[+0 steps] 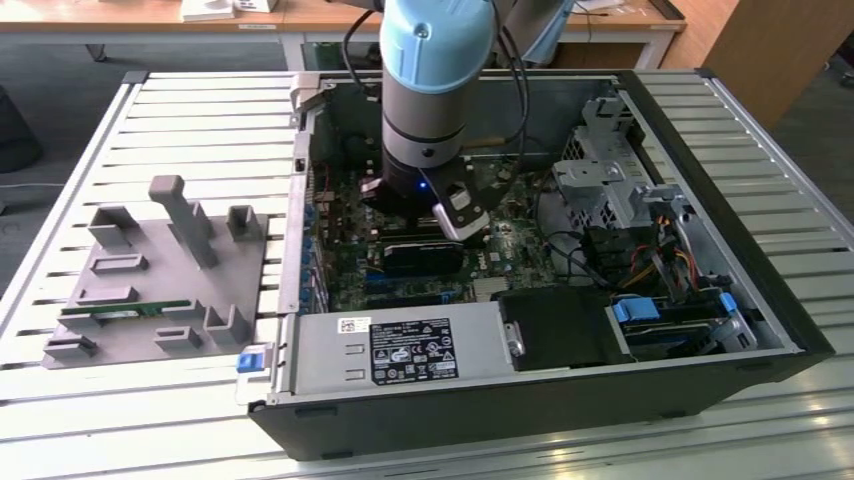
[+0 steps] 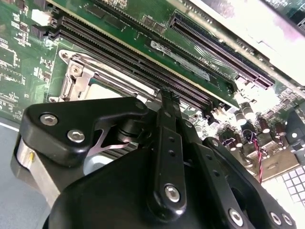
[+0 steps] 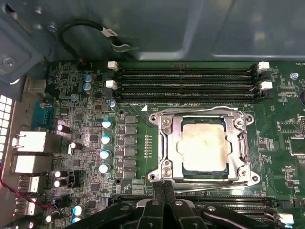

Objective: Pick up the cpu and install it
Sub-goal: 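Install the second cpu locking lever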

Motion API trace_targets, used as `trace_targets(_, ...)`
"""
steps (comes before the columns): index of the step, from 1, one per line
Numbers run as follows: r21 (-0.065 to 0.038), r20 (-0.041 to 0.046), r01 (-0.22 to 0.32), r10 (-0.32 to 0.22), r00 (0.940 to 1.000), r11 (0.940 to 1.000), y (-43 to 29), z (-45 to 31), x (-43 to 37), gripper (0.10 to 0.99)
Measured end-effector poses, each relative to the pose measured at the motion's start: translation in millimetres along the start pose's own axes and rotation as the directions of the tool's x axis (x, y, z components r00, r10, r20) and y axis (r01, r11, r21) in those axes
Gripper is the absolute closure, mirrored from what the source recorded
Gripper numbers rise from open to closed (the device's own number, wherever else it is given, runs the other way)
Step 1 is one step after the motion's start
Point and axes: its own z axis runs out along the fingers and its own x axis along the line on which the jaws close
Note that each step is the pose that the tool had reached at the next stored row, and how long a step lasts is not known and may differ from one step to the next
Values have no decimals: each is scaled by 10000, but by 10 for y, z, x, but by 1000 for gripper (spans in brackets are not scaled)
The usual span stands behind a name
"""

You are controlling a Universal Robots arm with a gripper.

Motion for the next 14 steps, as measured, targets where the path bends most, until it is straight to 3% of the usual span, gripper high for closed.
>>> trace_targets(7, -135, -2, 2, -2, 10000, 9999, -10, 37, 37, 980)
trace_targets(14, -159, -2, 3, -3, 10000, 9999, 9, 53, 41, 980)
